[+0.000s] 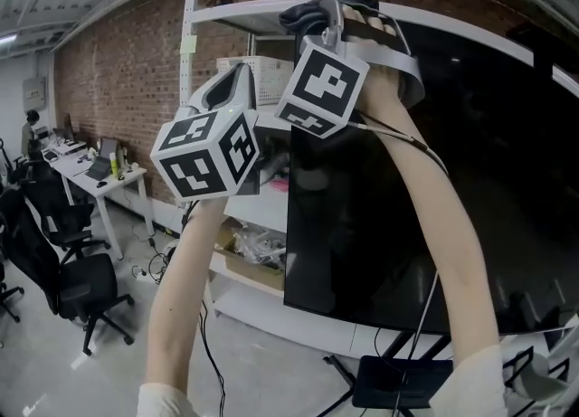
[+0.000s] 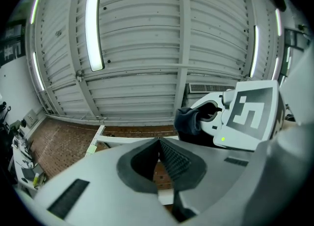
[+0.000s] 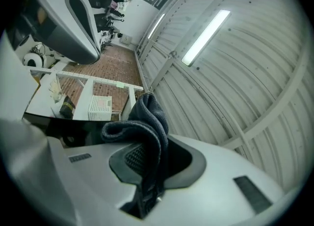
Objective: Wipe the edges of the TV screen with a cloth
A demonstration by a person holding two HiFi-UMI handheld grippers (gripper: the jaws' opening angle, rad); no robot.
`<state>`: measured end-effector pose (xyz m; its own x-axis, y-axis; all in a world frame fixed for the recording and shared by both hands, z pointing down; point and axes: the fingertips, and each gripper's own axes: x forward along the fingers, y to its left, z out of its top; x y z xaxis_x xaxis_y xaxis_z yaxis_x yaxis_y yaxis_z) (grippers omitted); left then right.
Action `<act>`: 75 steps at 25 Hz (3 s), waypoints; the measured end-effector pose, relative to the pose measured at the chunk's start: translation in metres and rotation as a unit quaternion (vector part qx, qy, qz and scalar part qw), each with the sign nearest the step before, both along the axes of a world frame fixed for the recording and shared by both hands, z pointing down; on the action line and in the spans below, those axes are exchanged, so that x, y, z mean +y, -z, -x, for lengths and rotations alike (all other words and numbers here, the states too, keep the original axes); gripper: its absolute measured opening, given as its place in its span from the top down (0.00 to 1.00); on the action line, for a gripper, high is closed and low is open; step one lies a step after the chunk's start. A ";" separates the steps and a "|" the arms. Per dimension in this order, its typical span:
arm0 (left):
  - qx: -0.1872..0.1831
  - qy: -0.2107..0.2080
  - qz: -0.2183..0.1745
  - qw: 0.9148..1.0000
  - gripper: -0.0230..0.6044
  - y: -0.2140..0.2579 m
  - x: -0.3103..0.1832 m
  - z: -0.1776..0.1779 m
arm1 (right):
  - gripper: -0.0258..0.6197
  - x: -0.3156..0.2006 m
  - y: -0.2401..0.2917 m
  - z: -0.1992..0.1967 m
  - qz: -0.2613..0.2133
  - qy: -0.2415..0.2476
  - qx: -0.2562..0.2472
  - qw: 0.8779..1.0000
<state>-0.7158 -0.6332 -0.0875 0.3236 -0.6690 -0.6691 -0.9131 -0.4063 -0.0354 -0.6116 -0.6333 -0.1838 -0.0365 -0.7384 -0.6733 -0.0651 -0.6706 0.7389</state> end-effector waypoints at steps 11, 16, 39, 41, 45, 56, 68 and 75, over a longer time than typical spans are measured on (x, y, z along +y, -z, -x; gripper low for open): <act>-0.003 -0.039 -0.039 0.998 0.94 0.020 -0.009 0.044 | 0.86 -0.014 -0.010 0.045 -0.024 -0.012 -0.001 1.000; -0.015 -0.067 -0.033 0.997 0.94 0.020 -0.012 0.044 | 0.86 -0.016 -0.014 0.052 -0.043 -0.055 0.004 0.998; -0.030 -0.169 0.057 0.983 0.94 -0.096 -0.037 0.041 | 0.86 -0.029 -0.149 0.033 0.073 -0.061 -0.121 0.988; -0.032 -0.169 0.057 0.983 0.94 -0.107 -0.035 0.042 | 0.86 -0.029 -0.165 0.033 0.080 -0.058 -0.128 0.987; -0.039 -0.167 0.056 0.984 0.94 -0.133 -0.027 0.041 | 0.86 -0.028 -0.198 0.033 0.087 -0.069 -0.127 0.986; -0.070 -0.156 0.082 0.982 0.94 -0.215 -0.042 0.038 | 0.86 -0.035 -0.294 0.029 0.140 -0.064 -0.147 0.977; -0.090 -0.157 0.136 0.974 0.94 -0.322 -0.062 0.033 | 0.86 -0.045 -0.421 0.028 0.210 -0.038 -0.185 0.959; -0.087 -0.154 0.184 0.967 0.94 -0.388 -0.066 0.035 | 0.86 -0.049 -0.519 0.023 0.268 -0.031 -0.220 0.937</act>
